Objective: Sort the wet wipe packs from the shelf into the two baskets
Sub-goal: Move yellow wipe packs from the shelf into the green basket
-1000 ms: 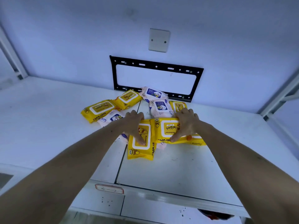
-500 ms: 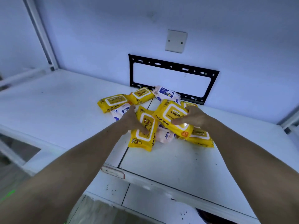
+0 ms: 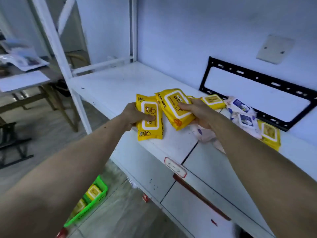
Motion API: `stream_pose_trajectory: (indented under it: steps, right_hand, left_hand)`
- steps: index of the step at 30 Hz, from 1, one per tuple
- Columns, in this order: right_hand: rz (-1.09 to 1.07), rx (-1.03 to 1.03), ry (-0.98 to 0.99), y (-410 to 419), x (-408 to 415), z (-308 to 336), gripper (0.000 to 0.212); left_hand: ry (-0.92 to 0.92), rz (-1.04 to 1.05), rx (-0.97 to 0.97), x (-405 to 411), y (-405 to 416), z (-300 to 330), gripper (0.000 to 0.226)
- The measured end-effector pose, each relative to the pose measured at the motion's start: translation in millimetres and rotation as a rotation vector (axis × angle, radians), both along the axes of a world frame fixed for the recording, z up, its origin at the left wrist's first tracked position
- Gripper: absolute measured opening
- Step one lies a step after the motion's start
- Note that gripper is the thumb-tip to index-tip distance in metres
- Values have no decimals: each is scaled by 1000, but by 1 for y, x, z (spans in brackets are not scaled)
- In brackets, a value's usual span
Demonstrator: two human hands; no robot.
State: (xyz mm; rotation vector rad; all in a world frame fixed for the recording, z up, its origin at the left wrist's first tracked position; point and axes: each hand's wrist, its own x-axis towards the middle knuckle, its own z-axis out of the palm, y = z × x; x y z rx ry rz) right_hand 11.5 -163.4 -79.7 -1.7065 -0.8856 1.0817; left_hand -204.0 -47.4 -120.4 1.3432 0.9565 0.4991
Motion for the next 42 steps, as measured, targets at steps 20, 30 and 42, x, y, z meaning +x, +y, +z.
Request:
stream_pose_trajectory:
  steps: [20, 30, 42]
  right_hand:
    - [425, -280, 25, 238, -384, -213, 37]
    - [511, -471, -133, 368, -430, -416, 51]
    - [532, -684, -287, 431, -451, -743, 57]
  left_hand:
    - [168, 531, -268, -392, 106, -174, 42]
    - [219, 773, -426, -425, 206, -363, 52]
    - [517, 828, -558, -428, 255, -682, 79]
